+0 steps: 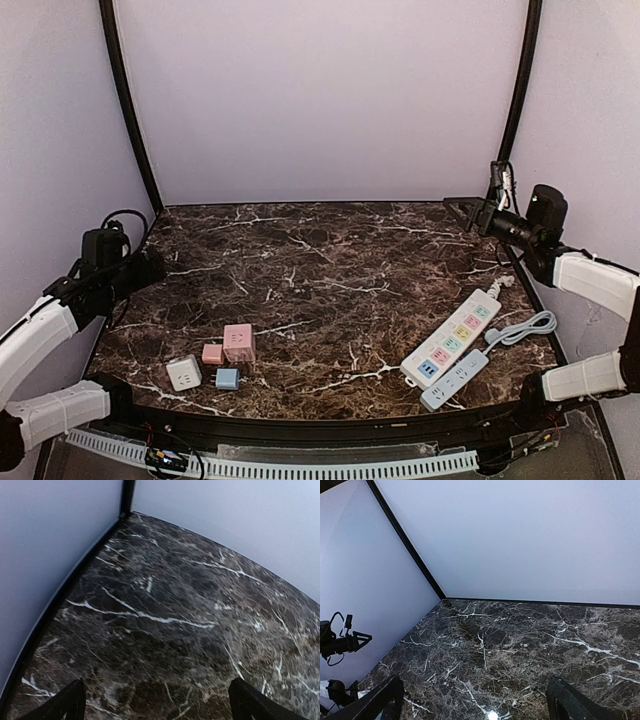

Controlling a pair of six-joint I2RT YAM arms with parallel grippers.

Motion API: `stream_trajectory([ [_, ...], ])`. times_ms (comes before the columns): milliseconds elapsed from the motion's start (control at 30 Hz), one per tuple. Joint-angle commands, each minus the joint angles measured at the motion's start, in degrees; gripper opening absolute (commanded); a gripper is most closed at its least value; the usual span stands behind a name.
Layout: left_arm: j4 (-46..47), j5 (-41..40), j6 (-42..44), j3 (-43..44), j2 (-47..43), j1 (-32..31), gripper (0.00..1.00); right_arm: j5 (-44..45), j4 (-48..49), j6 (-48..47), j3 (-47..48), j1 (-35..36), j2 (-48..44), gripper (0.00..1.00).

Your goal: Insert the plug

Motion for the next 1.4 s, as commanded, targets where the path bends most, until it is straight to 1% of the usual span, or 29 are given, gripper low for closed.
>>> stream_trajectory([
  [0, -3.6, 3.5, -1.5, -1.2, -1.5, -9.2, 1.0, 4.0, -6.2, 1.1, 1.1, 0.0, -2.1, 0.99],
  [67, -6.4, -1.5, -2.2, 0.3, -0.6, -12.8, 1.0, 7.2, -10.7, 0.4, 2.2, 0.8, -3.3, 0.99],
  [133, -10.5, -3.7, -3.4, 2.7, 1.1, -15.0, 1.0, 9.3, -13.0, 0.1, 2.2, 1.9, -5.1, 0.99],
  [167, -12.8, -4.0, -4.2, 3.9, 1.5, -15.5, 1.0, 11.3, -14.3, 0.9, 2.0, 2.7, -6.1, 0.99],
  [233, -14.4, -3.6, -5.2, 4.8, 2.0, -17.0, 1.0, 15.6, -17.9, 1.6, 2.4, 4.4, -7.6, 0.99],
  [300, -14.8, -2.8, -6.0, 5.4, 2.3, -18.7, 1.0, 19.6, -22.1, 2.4, 3.2, 6.1, -8.6, 0.99],
  [367, -15.1, -3.0, -6.4, 6.2, 2.7, -22.0, 1.0, 23.7, -26.3, 3.3, 3.9, 7.7, -9.7, 0.99],
  [500, -17.0, -6.3, -7.7, 9.1, 5.2, -26.9, 1.0, 31.7, -33.2, 3.7, 4.7, 10.6, -12.6, 0.99],
  [600, -16.0, -7.8, -10.1, 10.3, 9.4, -29.9, 1.0, 32.8, -37.2, 4.5, 5.8, 12.0, -13.7, 0.99],
  [667, -12.4, -7.2, -11.7, 10.7, 12.7, -31.4, 1.0, 33.8, -40.1, 4.5, 7.0, 13.6, -14.1, 0.99],
  [767, -12.3, -8.4, -14.0, 12.3, 18.2, -34.5, 1.0, 37.0, -44.0, 4.6, 7.8, 16.6, -15.8, 0.99],
  [833, -13.7, -9.2, -15.5, 13.3, 19.8, -37.1, 1.0, 38.4, -45.3, 5.3, 7.0, 18.0, -17.5, 0.99],
  [933, -16.3, -9.6, -18.8, 13.3, 19.6, -40.2, 1.0, 39.0, -46.4, 6.6, 5.0, 19.3, -20.3, 0.99],
  [1067, -17.0, -6.3, -20.0, 11.7, 18.1, -43.6, 1.0, 39.7, -47.0, 8.3, 2.4, 20.3, -23.9, 0.99],
  [1233, -18.0, -1.4, -20.6, 9.8, 19.6, -45.2, 1.0, 39.5, -48.1, 8.8, 1.4, 21.2, -25.7, 0.99],
  [1267, -18.2, -1.1, -21.1, 9.4, 20.0, -45.7, 0.97, 39.4, -48.2, 8.9, 1.3, 21.5, -26.0, 0.99],
  [1367, -18.0, -0.3, -22.3, 7.8, 20.6, -46.3, 0.96, 39.4, -48.5, 9.2, 0.7, 21.9, -26.7, 0.99],
])
